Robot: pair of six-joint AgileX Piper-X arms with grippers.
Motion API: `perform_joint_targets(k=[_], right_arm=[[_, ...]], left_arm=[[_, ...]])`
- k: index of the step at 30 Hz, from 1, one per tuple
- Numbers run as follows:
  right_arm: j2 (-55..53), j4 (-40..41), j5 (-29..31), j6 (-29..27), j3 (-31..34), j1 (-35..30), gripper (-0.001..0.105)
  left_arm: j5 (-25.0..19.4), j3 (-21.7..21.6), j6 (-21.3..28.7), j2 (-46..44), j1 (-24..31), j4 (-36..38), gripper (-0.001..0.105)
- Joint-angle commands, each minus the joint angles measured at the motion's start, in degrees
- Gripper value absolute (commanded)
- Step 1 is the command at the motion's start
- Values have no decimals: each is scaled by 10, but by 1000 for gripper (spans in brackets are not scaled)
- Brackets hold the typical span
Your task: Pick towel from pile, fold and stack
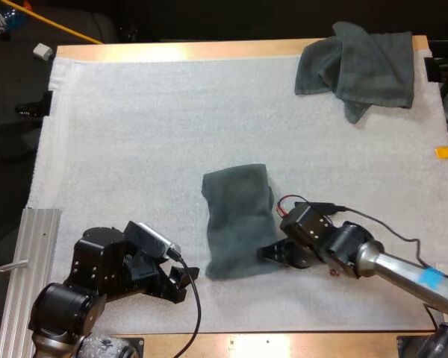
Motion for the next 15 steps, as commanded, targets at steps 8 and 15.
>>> perform_joint_targets(k=[8,15], right_arm=[[-90,181,99,-70,-2,-2,0],[-122,241,135,-67,-1,-3,0]], left_arm=[[7,-2,1,0,-2,-4,68],[42,-1,-3,37,-2,-40,68]])
